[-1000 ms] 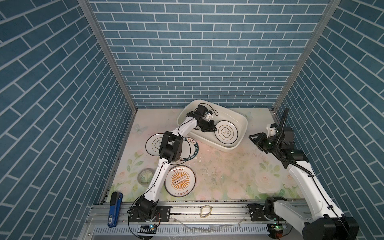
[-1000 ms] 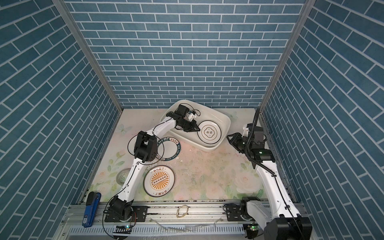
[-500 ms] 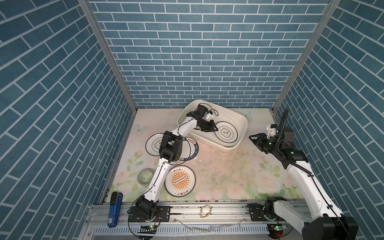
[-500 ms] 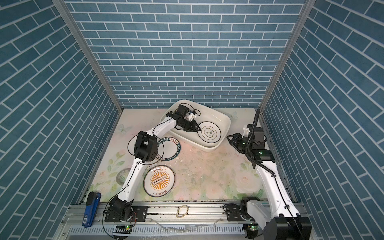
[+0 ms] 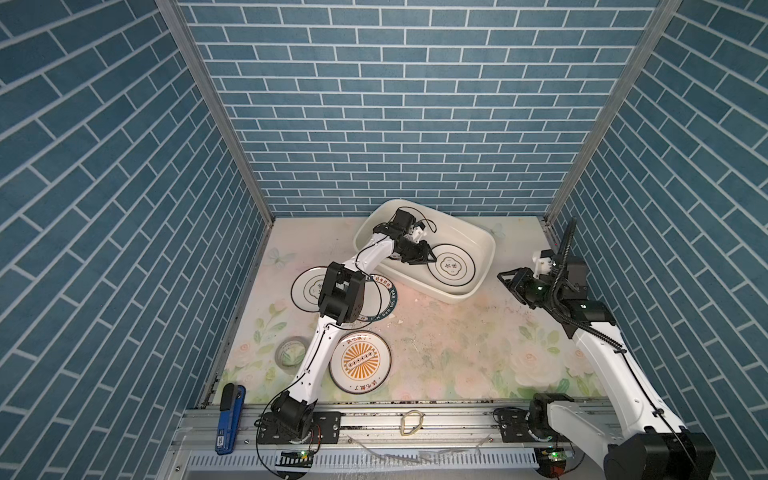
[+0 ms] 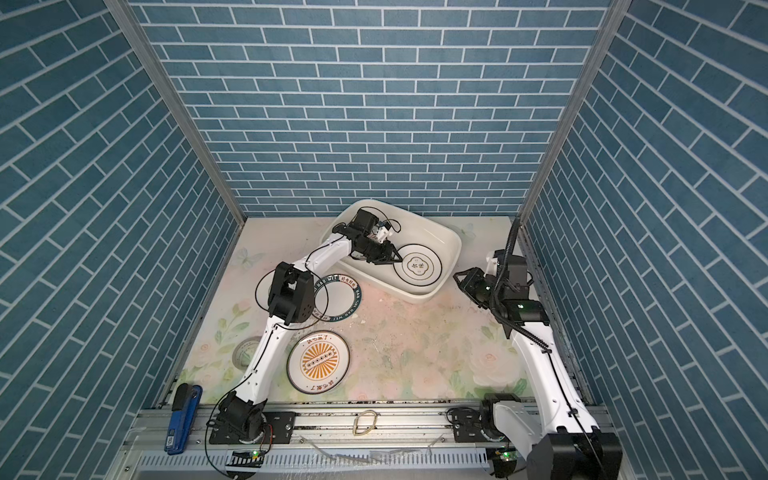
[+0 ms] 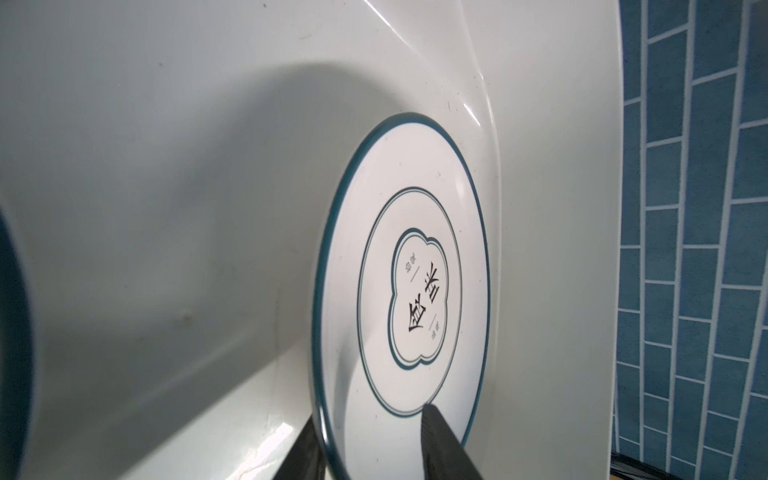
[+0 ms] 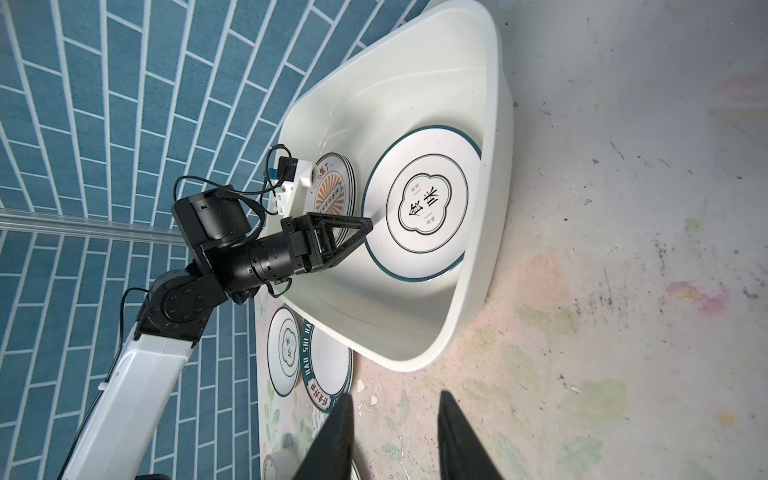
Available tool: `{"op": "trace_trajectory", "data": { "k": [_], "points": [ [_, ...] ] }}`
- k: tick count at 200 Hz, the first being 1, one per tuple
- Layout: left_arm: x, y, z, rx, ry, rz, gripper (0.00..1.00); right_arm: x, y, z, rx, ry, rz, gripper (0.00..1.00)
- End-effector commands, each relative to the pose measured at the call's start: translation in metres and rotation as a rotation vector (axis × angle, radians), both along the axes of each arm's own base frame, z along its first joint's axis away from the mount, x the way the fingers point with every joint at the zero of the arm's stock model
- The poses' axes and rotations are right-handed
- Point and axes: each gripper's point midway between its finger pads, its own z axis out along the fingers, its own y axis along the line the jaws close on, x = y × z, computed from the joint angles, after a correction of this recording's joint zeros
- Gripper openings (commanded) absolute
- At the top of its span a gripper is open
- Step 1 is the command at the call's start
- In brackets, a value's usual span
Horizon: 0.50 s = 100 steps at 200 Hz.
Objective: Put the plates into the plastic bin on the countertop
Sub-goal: 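Lower the cloud-emblem plate flat into the bin and open the left gripper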
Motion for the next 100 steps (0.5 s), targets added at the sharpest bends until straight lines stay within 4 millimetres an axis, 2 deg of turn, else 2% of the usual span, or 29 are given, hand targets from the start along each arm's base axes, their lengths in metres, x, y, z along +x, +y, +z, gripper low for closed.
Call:
{"op": "trace_trajectory", "data": {
  "k": [1, 100],
  "points": [
    [-0.0048, -0.0002, 0.0071, 0.011, -0.015, -0.018, 0.39, -0.0003, 0.0, 0.0015, 0.02, -0.005, -0.005, 0.35],
    [-0.0049, 0.0053, 0.0124, 0.033, -0.032, -0.018, 0.42, 0.0016, 0.0013, 0.0016, 0.042, -0.008, -0.009, 0.35]
  ]
}}
